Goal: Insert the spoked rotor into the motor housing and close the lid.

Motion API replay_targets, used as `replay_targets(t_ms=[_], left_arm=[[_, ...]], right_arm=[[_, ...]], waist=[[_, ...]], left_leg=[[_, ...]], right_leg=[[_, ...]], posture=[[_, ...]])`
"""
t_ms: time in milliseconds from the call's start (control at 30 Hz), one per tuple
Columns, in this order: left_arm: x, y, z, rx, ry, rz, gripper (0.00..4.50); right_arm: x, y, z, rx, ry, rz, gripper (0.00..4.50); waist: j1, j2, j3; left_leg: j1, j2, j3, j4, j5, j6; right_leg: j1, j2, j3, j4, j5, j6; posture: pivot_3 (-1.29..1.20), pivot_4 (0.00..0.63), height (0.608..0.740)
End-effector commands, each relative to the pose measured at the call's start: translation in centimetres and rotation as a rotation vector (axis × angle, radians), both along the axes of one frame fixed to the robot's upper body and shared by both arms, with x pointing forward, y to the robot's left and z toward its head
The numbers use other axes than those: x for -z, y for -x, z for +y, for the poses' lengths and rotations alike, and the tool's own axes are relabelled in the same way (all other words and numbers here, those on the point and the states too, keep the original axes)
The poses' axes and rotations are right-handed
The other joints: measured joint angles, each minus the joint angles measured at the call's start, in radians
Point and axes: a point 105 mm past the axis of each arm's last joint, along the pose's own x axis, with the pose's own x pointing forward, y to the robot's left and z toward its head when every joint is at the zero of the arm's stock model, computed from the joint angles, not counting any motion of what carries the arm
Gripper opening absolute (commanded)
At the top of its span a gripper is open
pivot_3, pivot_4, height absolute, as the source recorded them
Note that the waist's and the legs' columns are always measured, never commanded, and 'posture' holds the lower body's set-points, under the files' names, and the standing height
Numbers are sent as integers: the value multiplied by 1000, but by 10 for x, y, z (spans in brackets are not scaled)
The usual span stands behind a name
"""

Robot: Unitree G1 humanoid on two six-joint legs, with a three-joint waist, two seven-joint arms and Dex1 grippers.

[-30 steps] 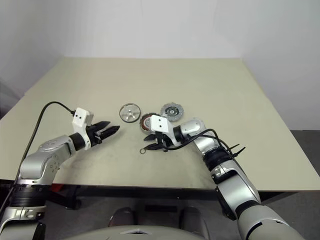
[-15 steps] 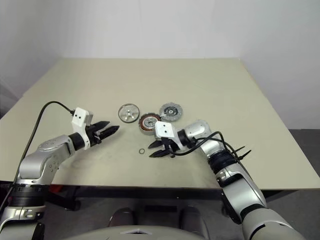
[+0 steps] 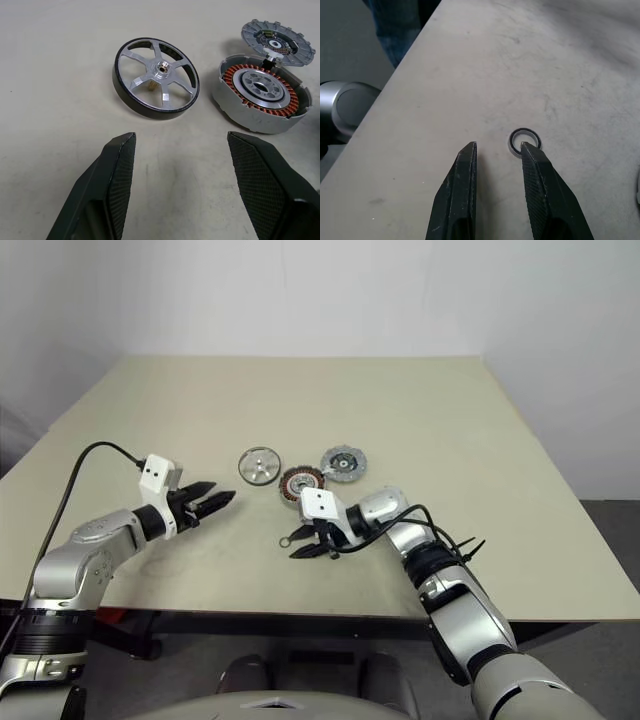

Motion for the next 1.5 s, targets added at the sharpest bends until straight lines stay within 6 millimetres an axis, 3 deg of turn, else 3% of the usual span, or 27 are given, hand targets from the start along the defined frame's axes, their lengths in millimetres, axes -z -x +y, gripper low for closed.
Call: replay_targets(t_ms=[33,800,1433,1500], left_arm=[[-16,-1,1,6,-10,-55,3089],[-16,2,1,6,-45,-54,3089],[-24,-1,4,1,-58,-80,3089],[-25,-1,4,-1,-58,-82,3089]], right_arm=[[-12,-8,6,-2,-26,-57,1551],[-9,-14,18,66,-55,-23,1551],[6,-14,4,93,-1,-2,1551],[6,-14,4,95,1,4,1127]], waist=[[0,0,0],[-1,0,0],[1,0,0],[0,0,0]], left_leg=[[0,0,0,0,0,0],[0,0,0,0,0,0],[0,0,0,0,0,0],[0,0,0,0,0,0]], right_leg=[[0,0,0,0,0,0],[0,0,0,0,0,0],[0,0,0,0,0,0],[0,0,0,0,0,0]], posture=[[0,0,740],[0,0,740],[0,0,740],[0,0,740]])
